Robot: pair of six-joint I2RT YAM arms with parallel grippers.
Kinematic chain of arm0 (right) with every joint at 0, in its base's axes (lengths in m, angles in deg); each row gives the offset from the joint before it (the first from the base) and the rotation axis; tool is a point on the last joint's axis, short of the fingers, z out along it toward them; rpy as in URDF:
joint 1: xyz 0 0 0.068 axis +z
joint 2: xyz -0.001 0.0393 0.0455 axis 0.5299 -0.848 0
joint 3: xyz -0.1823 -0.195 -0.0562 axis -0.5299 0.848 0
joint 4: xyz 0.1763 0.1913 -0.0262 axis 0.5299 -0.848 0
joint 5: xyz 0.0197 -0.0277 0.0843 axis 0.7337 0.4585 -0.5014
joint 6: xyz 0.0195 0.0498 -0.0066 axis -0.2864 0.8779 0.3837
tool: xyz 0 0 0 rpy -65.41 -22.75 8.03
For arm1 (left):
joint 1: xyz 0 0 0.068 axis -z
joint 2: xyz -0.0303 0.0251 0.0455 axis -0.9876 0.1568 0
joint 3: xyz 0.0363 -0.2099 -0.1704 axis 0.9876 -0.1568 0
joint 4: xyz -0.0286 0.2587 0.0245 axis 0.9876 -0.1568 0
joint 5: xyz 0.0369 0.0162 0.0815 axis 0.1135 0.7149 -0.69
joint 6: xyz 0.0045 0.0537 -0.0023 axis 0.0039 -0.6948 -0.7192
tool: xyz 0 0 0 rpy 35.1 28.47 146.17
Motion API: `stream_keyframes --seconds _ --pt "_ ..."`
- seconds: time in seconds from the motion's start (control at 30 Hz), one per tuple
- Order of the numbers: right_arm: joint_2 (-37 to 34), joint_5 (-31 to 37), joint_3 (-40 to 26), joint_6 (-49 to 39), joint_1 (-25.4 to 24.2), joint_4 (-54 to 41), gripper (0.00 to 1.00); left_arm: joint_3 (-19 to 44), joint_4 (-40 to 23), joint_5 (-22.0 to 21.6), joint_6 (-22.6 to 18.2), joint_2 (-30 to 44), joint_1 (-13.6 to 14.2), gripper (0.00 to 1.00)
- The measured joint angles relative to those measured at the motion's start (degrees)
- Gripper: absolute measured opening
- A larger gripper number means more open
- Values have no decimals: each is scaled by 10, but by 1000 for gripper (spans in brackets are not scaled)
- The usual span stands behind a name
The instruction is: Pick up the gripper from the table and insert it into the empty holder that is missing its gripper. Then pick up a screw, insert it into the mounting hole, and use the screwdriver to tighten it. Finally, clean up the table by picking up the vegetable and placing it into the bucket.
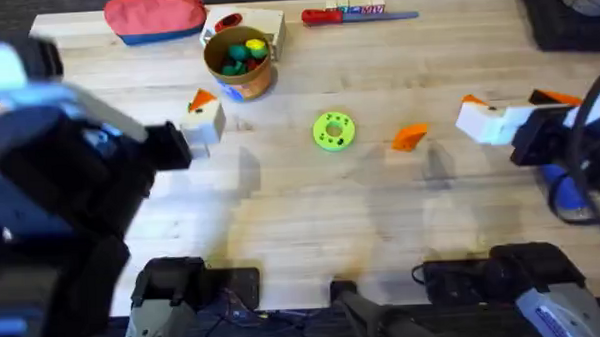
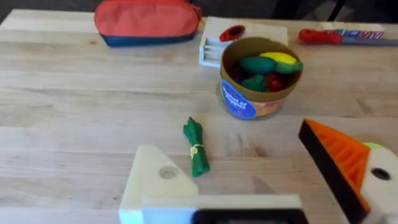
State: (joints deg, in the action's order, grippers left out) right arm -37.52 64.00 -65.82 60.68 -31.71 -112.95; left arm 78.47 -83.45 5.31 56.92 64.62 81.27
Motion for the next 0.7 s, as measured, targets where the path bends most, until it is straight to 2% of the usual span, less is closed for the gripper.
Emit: stream_keyframes --seconds 0.13,0.27,0.47,0.57,0.6,0.63,0.7 --pt "-107 0 -104 0 0 -74 991 91 -57 -2 -1 131 0 985" --pt "-190 0 -173 2 0 -128 991 169 -94 -2 -21 244 0 985" --pt "-270 -2 -195 2 0 -140 991 207 -82 -4 -44 370 -3 985" --pt "-281 -2 -195 5 0 -140 991 207 -82 -3 -46 423 -22 985" --pt "-282 -2 -195 6 0 -140 992 207 -82 -1 -45 442 -30 956" --pt "-283 -2 -195 7 0 -140 991 207 -82 0 -46 460 -38 870" --pt "-283 -2 -195 9 0 -140 991 207 -80 3 -46 494 -51 588"
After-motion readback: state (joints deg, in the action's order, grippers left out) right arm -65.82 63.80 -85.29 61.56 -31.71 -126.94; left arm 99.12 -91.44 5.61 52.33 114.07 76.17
